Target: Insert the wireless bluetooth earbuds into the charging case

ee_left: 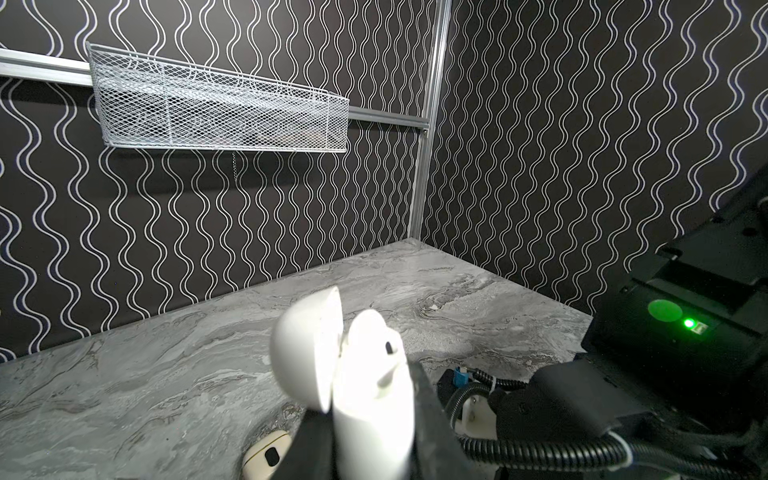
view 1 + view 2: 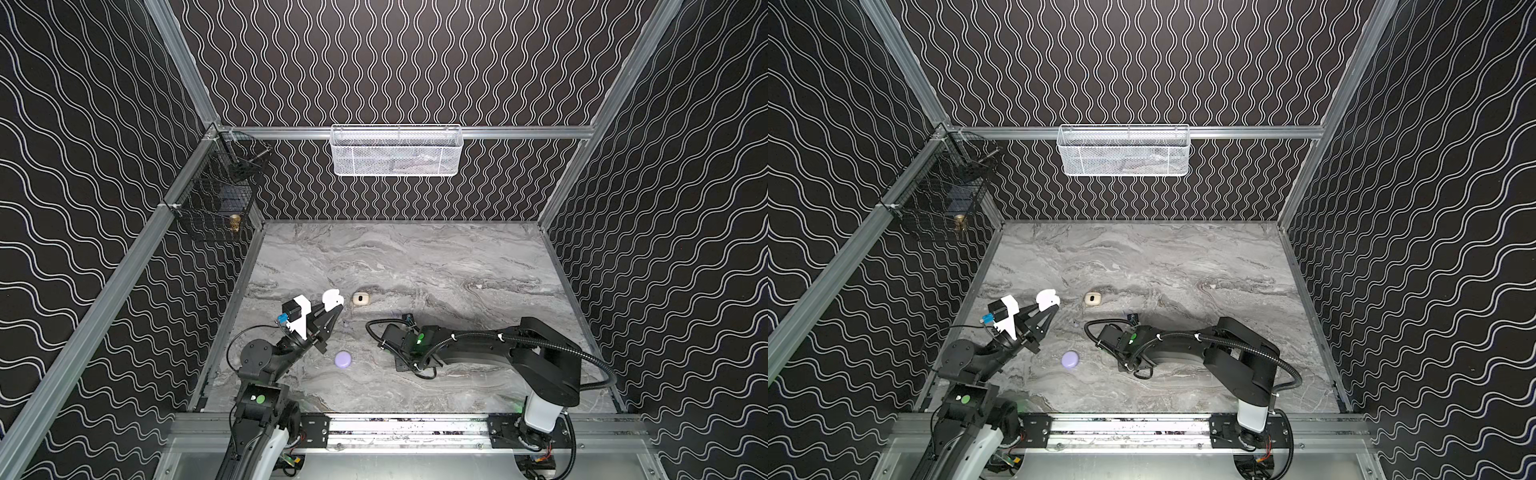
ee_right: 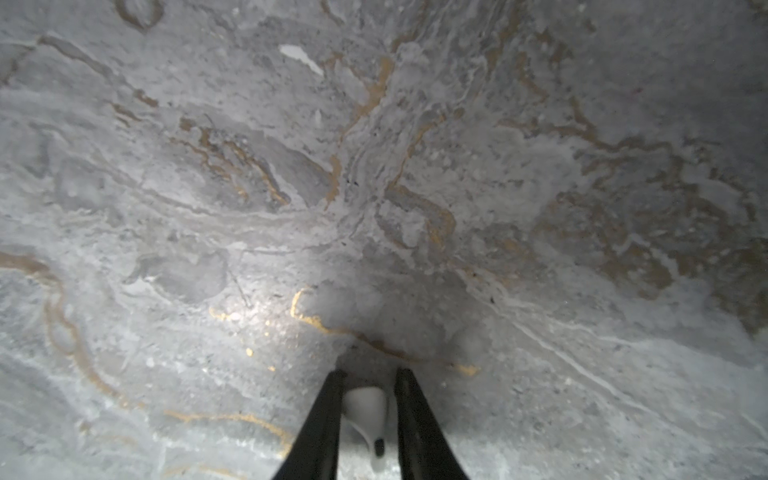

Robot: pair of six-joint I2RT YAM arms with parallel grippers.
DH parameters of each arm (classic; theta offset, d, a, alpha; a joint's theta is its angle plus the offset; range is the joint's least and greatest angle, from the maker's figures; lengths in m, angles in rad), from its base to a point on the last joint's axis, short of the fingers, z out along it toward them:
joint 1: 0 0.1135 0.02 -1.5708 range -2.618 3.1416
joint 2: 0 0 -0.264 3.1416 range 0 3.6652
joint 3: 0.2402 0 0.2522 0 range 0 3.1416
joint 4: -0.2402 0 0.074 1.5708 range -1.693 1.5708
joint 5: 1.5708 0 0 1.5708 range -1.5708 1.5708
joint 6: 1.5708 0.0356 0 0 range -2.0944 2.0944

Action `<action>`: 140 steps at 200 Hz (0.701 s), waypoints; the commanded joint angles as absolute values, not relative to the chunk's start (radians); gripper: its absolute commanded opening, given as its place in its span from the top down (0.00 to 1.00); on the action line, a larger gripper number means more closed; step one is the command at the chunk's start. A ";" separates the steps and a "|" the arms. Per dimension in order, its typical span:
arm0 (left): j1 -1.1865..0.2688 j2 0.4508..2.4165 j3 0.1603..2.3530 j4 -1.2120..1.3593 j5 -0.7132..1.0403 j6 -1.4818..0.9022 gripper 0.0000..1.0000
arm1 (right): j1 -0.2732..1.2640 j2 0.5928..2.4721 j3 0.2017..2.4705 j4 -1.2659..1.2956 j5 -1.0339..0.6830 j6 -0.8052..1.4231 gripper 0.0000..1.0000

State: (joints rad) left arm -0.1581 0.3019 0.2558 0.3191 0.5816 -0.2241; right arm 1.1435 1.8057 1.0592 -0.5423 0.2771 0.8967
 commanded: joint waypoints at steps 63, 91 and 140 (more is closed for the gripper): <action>-0.157 0.304 0.265 0.339 0.582 -0.202 1.00 | 1.144 1.805 1.048 -0.581 0.197 0.902 0.70; -0.158 0.301 0.265 0.337 0.580 -0.201 1.00 | 1.143 1.804 1.046 -0.584 0.199 0.905 0.74; -0.158 0.305 0.265 0.343 0.582 -0.202 1.00 | 1.145 1.801 1.047 -0.589 0.199 0.905 0.78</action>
